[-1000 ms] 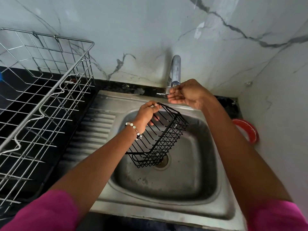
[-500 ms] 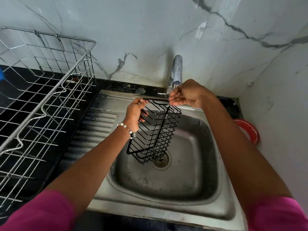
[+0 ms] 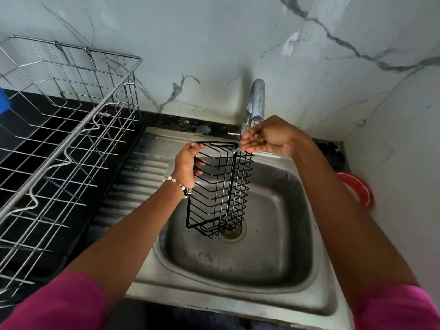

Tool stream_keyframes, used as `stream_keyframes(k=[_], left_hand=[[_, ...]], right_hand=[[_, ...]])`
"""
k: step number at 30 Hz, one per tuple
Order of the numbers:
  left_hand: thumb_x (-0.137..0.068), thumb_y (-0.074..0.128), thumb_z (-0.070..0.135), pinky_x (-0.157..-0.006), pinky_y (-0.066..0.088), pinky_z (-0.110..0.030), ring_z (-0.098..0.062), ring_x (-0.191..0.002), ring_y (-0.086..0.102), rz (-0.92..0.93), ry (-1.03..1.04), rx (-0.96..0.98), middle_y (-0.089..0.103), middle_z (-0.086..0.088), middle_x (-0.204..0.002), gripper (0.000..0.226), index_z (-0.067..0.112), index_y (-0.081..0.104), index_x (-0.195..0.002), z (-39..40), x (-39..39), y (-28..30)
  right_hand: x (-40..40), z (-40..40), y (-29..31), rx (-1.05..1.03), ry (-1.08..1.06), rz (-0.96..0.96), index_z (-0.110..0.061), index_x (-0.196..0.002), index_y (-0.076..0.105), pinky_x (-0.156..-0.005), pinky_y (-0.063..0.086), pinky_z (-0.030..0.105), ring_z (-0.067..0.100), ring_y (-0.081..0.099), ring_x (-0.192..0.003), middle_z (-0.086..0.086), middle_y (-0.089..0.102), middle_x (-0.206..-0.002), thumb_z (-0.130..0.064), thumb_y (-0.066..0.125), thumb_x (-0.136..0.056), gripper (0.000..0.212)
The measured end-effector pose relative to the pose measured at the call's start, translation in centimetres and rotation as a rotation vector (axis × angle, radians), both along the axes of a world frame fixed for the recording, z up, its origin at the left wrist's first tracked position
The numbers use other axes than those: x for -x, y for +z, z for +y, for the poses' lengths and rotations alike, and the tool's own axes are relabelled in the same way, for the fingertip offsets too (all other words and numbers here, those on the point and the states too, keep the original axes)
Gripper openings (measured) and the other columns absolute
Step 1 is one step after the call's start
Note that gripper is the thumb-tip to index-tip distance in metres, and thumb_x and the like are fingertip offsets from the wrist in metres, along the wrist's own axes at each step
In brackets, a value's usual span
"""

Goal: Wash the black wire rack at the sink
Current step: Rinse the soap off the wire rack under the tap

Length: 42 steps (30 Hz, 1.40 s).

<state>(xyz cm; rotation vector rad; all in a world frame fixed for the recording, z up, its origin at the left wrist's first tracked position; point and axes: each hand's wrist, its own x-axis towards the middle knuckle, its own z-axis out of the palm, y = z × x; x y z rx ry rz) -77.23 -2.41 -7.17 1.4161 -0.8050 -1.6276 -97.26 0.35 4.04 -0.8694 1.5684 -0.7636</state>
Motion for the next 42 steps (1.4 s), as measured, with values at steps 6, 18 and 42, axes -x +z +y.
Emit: stream_keyframes(k=[6,18,42], left_hand=[[-0.100,0.042,0.021,-0.038,0.027,-0.019,-0.003,-0.042,0.045,0.025,-0.008,-0.008,0.050,0.008,-0.063,0.028,0.025,0.062,-0.079,0.0,0.1,-0.1],[-0.101,0.038,0.026,-0.043,0.026,-0.021,-0.009,-0.047,0.041,0.137,-0.036,-0.009,0.049,0.003,-0.054,0.030,0.022,0.061,-0.082,0.9,0.1,0.2],[-0.099,0.051,0.013,-0.056,0.051,-0.028,-0.019,-0.065,0.063,-0.341,-0.763,0.156,0.069,-0.007,-0.081,0.018,0.005,0.066,-0.108,0.1,2.7,4.0]], right_hand=[[0.6,0.2,-0.2,0.021,-0.029,-0.159,0.015,-0.103,0.061,-0.082,0.058,0.039,0.037,0.068,-0.095,0.032,0.065,-0.103,0.015,0.034,-0.092,0.028],[-0.4,2.3,-3.3,-0.116,0.023,0.205,-0.012,-0.109,0.063,-0.085,0.050,0.058,0.035,0.047,-0.121,0.008,0.049,-0.136,-0.039,0.068,-0.083,0.037],[-0.7,5.8,-4.2,0.189,0.212,0.739,-0.015,-0.050,0.039,-0.048,0.024,0.024,0.012,0.027,-0.044,-0.003,0.034,-0.049,-0.037,0.086,-0.062,0.053]])
